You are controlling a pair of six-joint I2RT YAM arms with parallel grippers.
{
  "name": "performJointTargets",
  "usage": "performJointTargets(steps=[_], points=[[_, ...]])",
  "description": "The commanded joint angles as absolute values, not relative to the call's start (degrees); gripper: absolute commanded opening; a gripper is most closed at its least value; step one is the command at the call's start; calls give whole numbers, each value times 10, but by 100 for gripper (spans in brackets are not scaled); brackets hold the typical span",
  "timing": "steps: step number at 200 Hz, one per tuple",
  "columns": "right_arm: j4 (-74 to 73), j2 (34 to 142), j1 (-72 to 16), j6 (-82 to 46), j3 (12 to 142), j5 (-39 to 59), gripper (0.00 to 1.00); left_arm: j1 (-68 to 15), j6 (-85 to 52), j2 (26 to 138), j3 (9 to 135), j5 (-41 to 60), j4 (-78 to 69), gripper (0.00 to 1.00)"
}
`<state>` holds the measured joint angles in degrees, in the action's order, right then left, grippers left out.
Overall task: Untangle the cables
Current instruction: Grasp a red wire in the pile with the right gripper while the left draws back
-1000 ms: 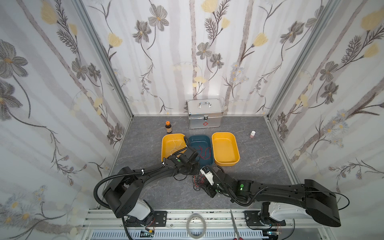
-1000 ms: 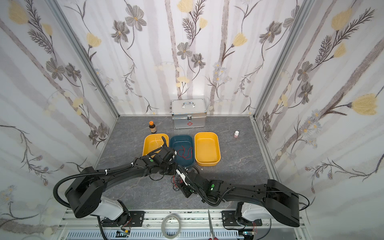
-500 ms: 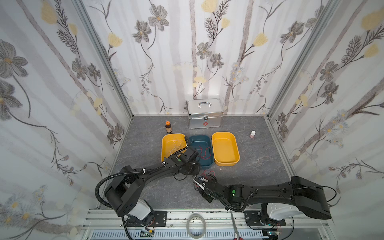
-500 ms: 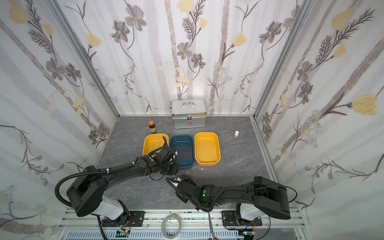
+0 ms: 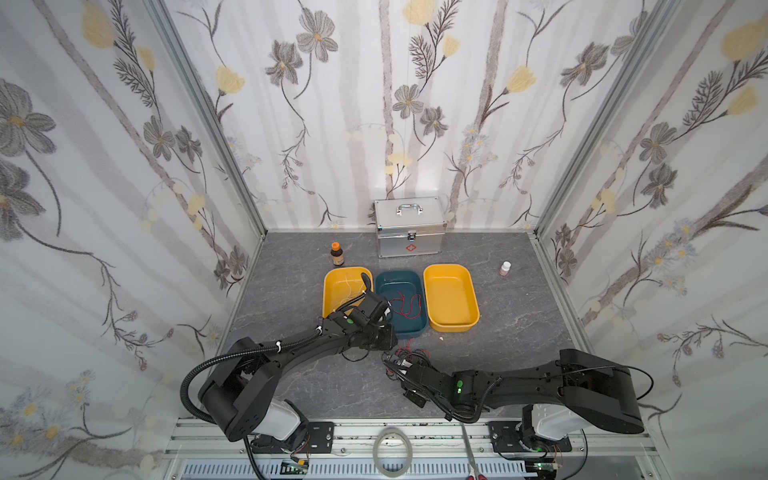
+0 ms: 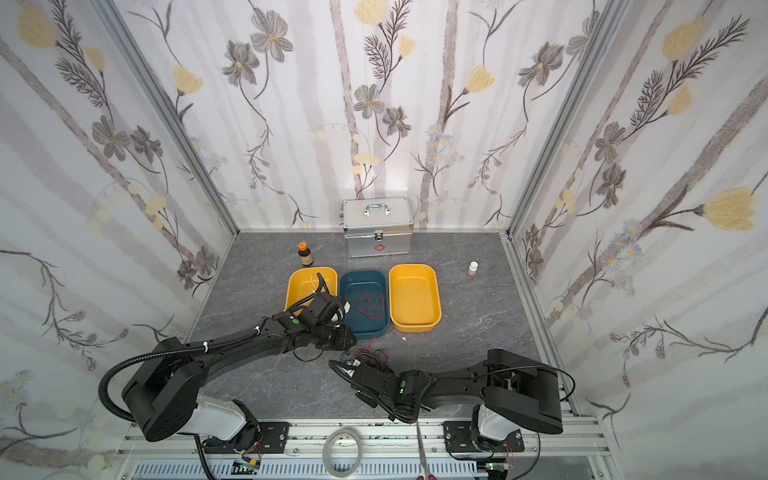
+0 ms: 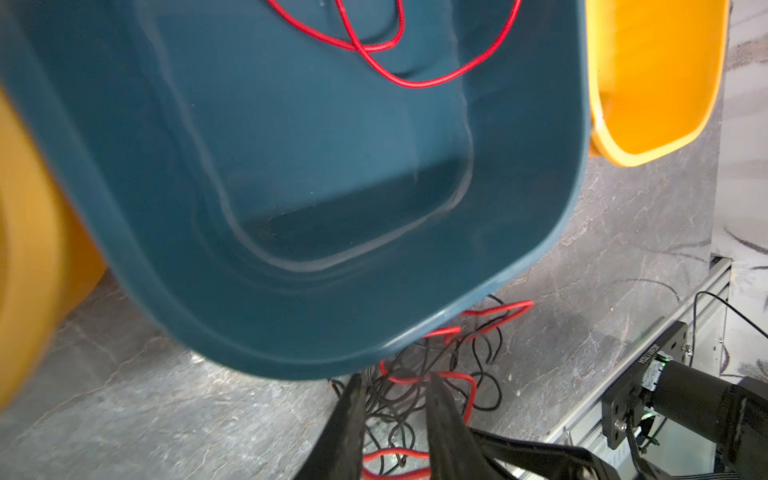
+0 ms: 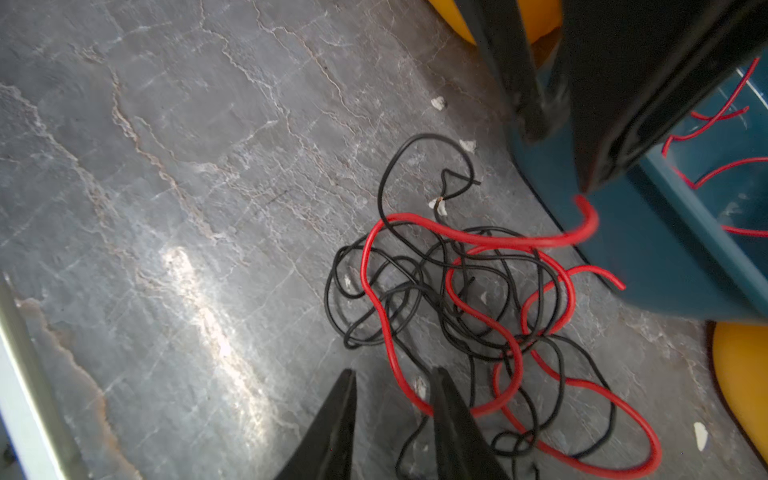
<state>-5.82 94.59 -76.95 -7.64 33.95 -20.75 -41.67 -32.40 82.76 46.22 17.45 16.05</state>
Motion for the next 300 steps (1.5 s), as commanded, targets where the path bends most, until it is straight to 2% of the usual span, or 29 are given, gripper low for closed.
performJointTargets(steps=[1,46,73,99,162,192,256,300], points=[[-97,946,-763,-89,330,-190,27,-412,-335,806,455,183,145,35],[-123,934,-749,-96,312,-165,11,-386,-351,734,417,169,153,45],[-139,930,-741,-101,303,-148,6,-370,-363,687,390,160,161,49],[-147,927,-737,-102,301,-140,6,-357,-371,660,368,157,169,50],[-138,949,-738,-69,324,-120,25,-348,-371,653,350,146,185,50],[-121,981,-738,-57,345,-114,26,-346,-371,656,342,146,182,51],[-118,998,-736,-55,354,-112,20,-342,-372,654,335,149,177,51],[-145,971,-722,-67,336,-83,3,-341,-374,654,326,152,166,52]])
